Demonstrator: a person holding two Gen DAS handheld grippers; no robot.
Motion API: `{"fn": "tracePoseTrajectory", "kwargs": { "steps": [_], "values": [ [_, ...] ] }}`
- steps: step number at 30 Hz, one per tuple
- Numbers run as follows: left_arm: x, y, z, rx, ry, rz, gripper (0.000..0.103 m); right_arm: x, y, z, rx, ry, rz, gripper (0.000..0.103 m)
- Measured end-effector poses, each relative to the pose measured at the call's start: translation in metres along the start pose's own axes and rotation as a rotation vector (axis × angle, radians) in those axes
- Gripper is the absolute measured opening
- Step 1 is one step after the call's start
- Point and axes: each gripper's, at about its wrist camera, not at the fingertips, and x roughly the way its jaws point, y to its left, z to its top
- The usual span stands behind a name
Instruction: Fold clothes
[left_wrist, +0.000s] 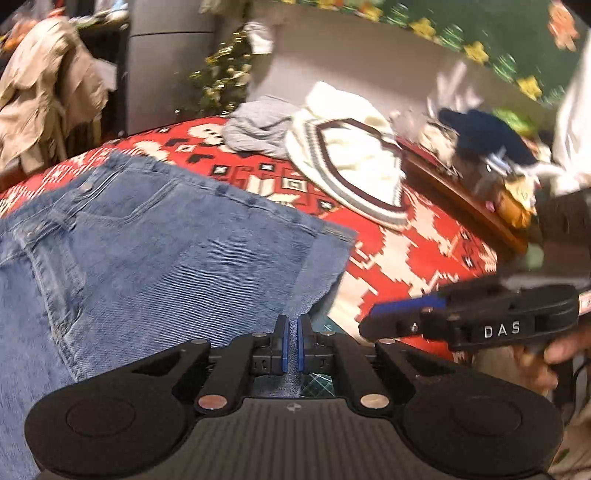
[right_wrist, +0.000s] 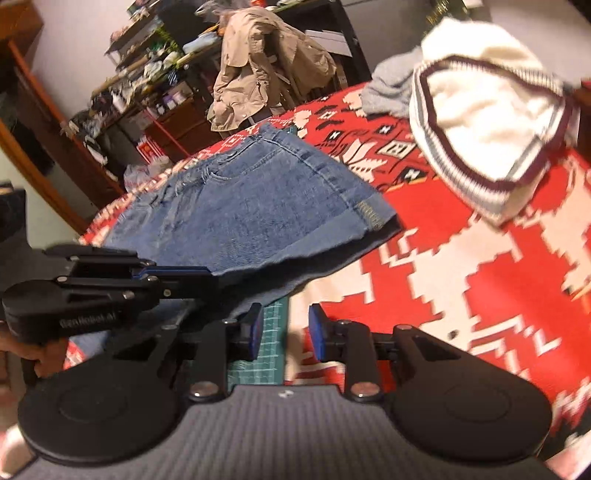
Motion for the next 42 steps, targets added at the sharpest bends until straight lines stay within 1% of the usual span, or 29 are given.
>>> {"fn": "tracePoseTrajectory", "kwargs": {
  "steps": [3, 5, 9, 18, 21, 24, 26, 27, 28, 30, 31, 33, 34, 35, 37, 39, 42],
  "values": [
    [-0.003, 0.005, -0.001, -0.031, -0.010, -0.006, 0.004, 0.011, -0.004, -0.001, 0.101, 0.006, 0.042, 0.029],
    [-0.004, 0.007, -0.001, -0.044, -0.021, -0.010, 0.003, 0.020, -0.004, -0.002, 0.155, 0.013, 0.055, 0.028],
    [-0.008, 0.013, 0.001, -0.061, -0.039, -0.011, 0.003, 0.034, 0.001, -0.005, 0.226, 0.036, 0.099, 0.027],
    [-0.015, 0.019, 0.004, -0.074, -0.063, -0.011, 0.003, 0.059, 0.013, -0.004, 0.301, 0.008, 0.083, 0.026],
    [-0.016, 0.019, 0.005, -0.073, -0.064, -0.014, 0.003, 0.064, 0.010, -0.008, 0.368, 0.028, 0.114, 0.025],
    [-0.016, 0.018, 0.005, -0.067, -0.062, -0.015, 0.003, 0.070, 0.012, -0.011, 0.397, 0.022, 0.125, 0.024],
    [-0.016, 0.018, 0.004, -0.067, -0.062, -0.011, 0.003, 0.076, 0.011, -0.011, 0.418, 0.001, 0.122, 0.022],
    [-0.016, 0.019, 0.004, -0.070, -0.062, -0.010, 0.003, 0.080, 0.011, -0.010, 0.429, -0.009, 0.120, 0.018],
    [-0.016, 0.019, 0.003, -0.072, -0.062, -0.008, 0.003, 0.084, 0.011, -0.009, 0.433, -0.020, 0.115, 0.015],
    [-0.017, 0.020, 0.003, -0.077, -0.063, -0.008, 0.002, 0.089, 0.012, -0.007, 0.438, -0.042, 0.091, 0.012],
    [-0.018, 0.020, 0.002, -0.080, -0.065, -0.009, 0.002, 0.091, 0.012, -0.006, 0.440, -0.053, 0.079, 0.012],
    [-0.018, 0.020, 0.002, -0.078, -0.064, -0.009, 0.002, 0.097, 0.011, -0.004, 0.448, -0.062, 0.081, 0.012],
    [-0.019, 0.020, 0.002, -0.076, -0.063, -0.008, 0.002, 0.099, 0.013, -0.002, 0.441, -0.060, 0.077, 0.005],
    [-0.018, 0.019, 0.003, -0.074, -0.061, -0.008, 0.002, 0.101, 0.014, -0.001, 0.432, -0.058, 0.071, 0.002],
    [-0.019, 0.016, 0.003, -0.063, -0.060, -0.011, 0.002, 0.105, 0.017, 0.001, 0.414, -0.053, 0.061, 0.001],
    [-0.020, 0.010, 0.004, -0.045, -0.061, -0.021, 0.002, 0.097, 0.017, 0.000, 0.395, -0.059, 0.052, 0.001],
    [-0.018, 0.002, 0.002, -0.031, -0.049, -0.062, 0.002, 0.086, 0.022, -0.002, 0.367, -0.062, 0.040, 0.001]
  ]
}}
